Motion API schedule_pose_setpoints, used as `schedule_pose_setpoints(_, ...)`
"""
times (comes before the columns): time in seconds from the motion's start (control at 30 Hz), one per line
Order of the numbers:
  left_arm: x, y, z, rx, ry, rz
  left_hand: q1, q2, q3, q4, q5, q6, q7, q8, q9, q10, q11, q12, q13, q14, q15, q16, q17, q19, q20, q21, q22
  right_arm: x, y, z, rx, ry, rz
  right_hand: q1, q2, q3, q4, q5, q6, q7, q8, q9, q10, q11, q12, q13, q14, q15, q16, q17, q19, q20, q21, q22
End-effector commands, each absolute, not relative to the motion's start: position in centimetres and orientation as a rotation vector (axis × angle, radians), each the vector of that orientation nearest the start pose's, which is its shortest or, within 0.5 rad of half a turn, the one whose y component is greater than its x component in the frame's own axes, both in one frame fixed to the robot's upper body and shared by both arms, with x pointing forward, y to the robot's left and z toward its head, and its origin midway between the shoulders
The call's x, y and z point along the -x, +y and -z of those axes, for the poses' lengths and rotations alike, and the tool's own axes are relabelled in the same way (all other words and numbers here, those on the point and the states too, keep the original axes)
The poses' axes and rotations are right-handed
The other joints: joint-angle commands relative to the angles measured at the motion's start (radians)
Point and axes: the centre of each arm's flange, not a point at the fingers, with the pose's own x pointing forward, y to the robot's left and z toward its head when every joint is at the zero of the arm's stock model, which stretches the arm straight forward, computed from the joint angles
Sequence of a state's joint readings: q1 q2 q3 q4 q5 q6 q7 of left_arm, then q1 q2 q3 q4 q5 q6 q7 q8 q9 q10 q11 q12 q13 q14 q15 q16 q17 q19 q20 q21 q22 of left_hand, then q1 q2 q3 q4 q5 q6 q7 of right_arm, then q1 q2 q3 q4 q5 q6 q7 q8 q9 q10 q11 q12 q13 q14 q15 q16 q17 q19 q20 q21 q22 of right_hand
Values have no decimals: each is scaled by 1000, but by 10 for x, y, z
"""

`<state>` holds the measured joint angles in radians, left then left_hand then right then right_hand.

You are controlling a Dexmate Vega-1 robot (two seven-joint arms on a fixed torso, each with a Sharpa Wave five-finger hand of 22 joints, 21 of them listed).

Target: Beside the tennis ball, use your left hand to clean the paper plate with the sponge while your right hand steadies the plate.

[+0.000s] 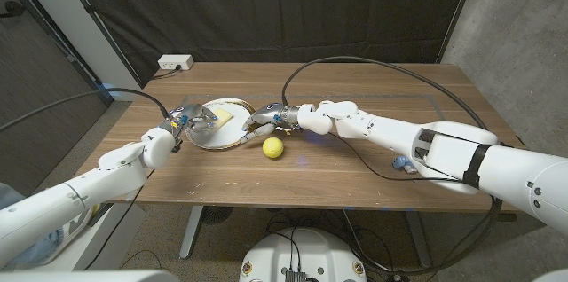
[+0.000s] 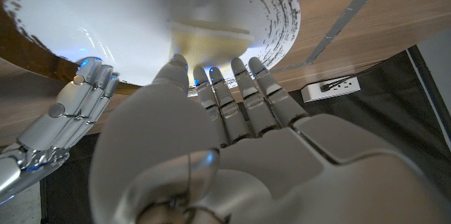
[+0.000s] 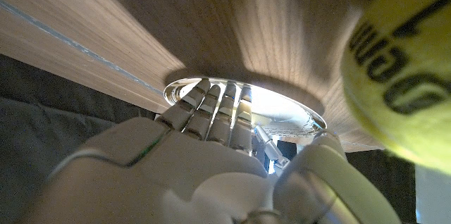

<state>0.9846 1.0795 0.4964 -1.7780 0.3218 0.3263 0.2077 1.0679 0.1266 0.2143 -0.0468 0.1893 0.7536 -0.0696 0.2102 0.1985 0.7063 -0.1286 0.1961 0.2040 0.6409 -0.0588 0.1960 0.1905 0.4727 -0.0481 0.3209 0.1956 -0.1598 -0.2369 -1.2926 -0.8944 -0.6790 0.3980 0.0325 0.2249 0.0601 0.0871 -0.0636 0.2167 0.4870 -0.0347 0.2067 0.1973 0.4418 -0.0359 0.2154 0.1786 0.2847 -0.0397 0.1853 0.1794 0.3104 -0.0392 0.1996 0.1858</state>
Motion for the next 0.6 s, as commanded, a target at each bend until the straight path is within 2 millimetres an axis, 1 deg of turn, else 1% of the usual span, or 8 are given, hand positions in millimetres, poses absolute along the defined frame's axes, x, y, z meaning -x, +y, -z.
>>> schedule_pose_setpoints(0.03, -577, 370, 23, -1413, -394, -250, 8, 1, 7, -2, -3, 2, 3, -4, 2, 2, 0, 1, 4, -6, -90, -2, 3, -5, 1, -2, -1, -653, 40, 21, 1785, -982, -693, 2, 8, 4, -4, -2, -4, 1, -3, -3, 2, 0, 5, 6, 0, -11, 0, 3, 0, -52, 6, 2)
schedule_pose_setpoints(0.6, -574, 369, 26, -1405, -393, -246, 8, 3, 10, -3, -3, -4, 0, -5, 2, -6, -3, 0, 4, -8, -92, -1, 2, -4, 1, -2, -1, -640, 40, 9, 1753, -1056, -661, 3, 10, 5, -5, -2, -8, 2, -5, -3, 1, 0, 4, 6, -1, -9, 0, 3, -1, -51, 5, 2)
